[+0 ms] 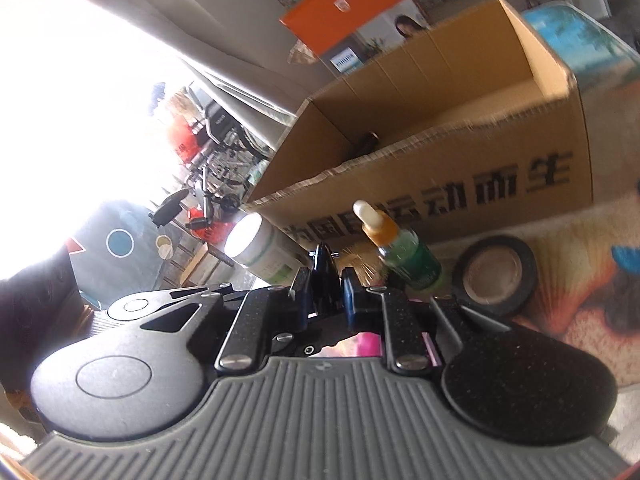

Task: Organize rigid objects
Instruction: 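Lift the black rounded item with the right gripper and carry it over the box, then lower the black rounded item into the box and open the right gripper, then move the open right gripper back toward the empty pink cup, then close the right gripper on the rim of the pink cup, then lift the pink cup with the right gripper and carry it over the box, then lower the pink cup into the box and open the right gripper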

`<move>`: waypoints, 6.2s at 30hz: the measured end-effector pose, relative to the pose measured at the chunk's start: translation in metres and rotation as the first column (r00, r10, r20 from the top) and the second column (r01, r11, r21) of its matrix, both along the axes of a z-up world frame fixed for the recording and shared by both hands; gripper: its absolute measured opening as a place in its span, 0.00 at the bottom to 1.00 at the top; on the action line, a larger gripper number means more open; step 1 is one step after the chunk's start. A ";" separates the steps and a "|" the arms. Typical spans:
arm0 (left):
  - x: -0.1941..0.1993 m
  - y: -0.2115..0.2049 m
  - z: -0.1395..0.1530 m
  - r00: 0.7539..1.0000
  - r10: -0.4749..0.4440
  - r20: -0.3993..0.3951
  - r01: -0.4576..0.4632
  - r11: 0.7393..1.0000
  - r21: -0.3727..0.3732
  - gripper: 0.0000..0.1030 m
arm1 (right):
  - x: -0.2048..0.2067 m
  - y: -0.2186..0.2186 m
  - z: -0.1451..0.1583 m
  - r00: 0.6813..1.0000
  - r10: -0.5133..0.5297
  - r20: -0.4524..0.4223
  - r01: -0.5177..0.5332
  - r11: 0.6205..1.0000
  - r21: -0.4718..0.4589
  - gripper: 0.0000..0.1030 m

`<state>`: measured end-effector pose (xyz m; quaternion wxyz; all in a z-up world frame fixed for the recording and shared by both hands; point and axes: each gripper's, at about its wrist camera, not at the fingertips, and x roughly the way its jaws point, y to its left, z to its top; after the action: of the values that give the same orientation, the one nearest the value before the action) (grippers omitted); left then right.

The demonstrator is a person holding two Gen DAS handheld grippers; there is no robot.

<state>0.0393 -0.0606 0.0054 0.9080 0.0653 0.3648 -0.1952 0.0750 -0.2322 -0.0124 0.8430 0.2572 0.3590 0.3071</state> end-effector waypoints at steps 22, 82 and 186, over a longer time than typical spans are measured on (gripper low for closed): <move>0.094 0.025 0.092 0.992 0.104 0.068 -0.103 0.994 -0.024 0.28 | 0.111 0.013 0.111 0.983 0.140 0.115 -0.142 0.990 0.012 0.15; 0.010 0.027 -0.007 0.986 0.022 -0.166 -0.034 0.997 -0.069 0.87 | -0.006 -0.041 -0.005 0.998 -0.047 -0.051 0.043 0.996 -0.074 0.69; 0.278 0.026 -0.032 0.889 0.278 -0.363 -0.193 0.948 0.254 0.65 | 0.329 0.079 -0.034 0.914 0.202 -0.353 -0.314 0.902 -0.297 0.20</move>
<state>0.3176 -0.0344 -0.0262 0.8208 0.0757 0.5638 -0.0522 0.4043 -0.1533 -0.0462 0.7584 0.0993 0.5678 0.3042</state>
